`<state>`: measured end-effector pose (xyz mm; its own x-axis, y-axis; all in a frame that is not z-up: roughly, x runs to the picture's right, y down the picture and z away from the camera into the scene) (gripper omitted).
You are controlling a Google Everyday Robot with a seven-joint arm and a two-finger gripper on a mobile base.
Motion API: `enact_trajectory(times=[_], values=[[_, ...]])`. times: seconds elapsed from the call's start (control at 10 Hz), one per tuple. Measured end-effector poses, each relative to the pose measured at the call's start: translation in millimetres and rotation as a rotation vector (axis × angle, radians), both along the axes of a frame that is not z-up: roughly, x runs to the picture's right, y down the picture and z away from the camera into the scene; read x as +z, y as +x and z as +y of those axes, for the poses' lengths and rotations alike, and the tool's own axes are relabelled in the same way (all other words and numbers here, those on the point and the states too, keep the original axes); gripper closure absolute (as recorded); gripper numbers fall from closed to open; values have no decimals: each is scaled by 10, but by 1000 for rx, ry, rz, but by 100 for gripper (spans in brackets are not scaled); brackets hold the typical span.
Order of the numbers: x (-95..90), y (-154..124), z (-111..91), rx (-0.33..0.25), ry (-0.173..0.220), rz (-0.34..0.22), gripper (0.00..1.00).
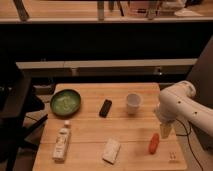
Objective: Drag the pepper across the table
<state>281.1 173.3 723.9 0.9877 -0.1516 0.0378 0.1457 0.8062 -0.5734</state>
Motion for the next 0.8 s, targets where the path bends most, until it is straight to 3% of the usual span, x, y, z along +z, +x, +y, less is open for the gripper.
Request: enact_trajectory(times=[0.4, 0.8], values=[[87, 12, 140, -39, -21, -32, 20], [292, 63, 411, -76, -40, -70, 20]])
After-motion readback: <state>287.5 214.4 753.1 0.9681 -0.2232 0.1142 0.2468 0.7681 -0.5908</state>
